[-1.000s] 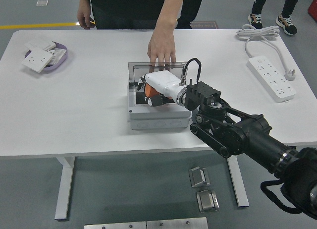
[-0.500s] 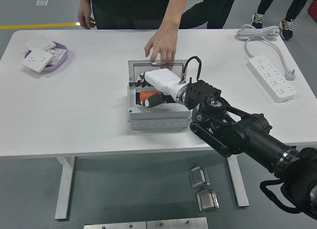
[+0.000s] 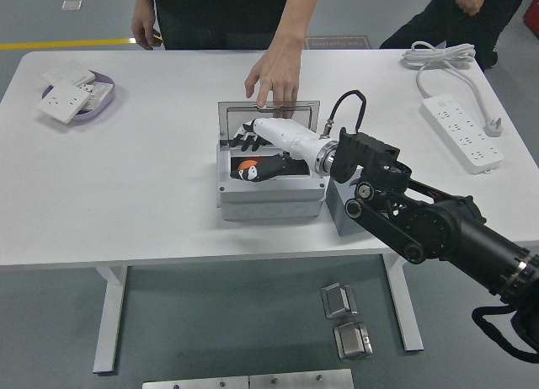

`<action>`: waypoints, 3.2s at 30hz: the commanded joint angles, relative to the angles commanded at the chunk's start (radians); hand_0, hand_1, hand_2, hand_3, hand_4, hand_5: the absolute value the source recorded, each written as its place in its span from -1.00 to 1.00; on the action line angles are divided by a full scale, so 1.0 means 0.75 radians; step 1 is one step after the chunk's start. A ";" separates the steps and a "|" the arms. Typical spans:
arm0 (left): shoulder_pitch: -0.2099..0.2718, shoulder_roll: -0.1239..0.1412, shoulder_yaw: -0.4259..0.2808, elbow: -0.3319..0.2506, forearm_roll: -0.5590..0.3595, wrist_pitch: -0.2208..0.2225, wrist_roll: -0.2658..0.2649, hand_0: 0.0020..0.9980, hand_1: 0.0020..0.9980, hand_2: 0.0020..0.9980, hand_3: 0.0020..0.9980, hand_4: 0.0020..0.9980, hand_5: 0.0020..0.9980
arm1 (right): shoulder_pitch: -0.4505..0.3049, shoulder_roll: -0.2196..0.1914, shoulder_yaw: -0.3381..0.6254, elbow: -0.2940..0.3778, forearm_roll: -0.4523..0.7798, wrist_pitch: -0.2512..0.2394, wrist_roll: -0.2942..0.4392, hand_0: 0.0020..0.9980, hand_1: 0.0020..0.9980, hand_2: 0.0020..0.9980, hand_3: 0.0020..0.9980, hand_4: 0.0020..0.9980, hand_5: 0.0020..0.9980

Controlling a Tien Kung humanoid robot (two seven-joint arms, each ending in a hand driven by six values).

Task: Pick up the cylinder from the cube,place it in the box,flap close box

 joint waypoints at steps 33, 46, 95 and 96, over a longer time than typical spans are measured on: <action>-0.018 0.012 0.011 0.000 0.006 -0.001 0.002 0.19 0.28 0.24 0.26 0.39 -0.64 | 0.233 0.003 -0.060 -0.416 0.159 -0.011 0.079 0.26 0.22 0.29 0.41 0.75 -0.07; -0.013 0.007 0.001 0.000 0.013 -0.002 -0.003 0.19 0.28 0.24 0.26 0.39 -0.64 | 0.131 -0.065 -0.084 -0.167 0.098 -0.007 0.043 0.25 0.22 0.29 0.41 0.74 -0.06; 0.021 -0.006 0.003 0.000 -0.011 0.003 0.005 0.19 0.28 0.24 0.26 0.38 -0.64 | -0.399 -0.198 0.509 0.359 -0.036 -0.048 0.045 0.16 0.20 0.29 0.41 0.71 -0.02; 0.022 -0.006 0.005 0.000 -0.013 0.003 0.005 0.19 0.28 0.24 0.26 0.38 -0.64 | -0.415 -0.193 0.537 0.359 -0.014 -0.054 0.063 0.15 0.19 0.28 0.41 0.70 -0.02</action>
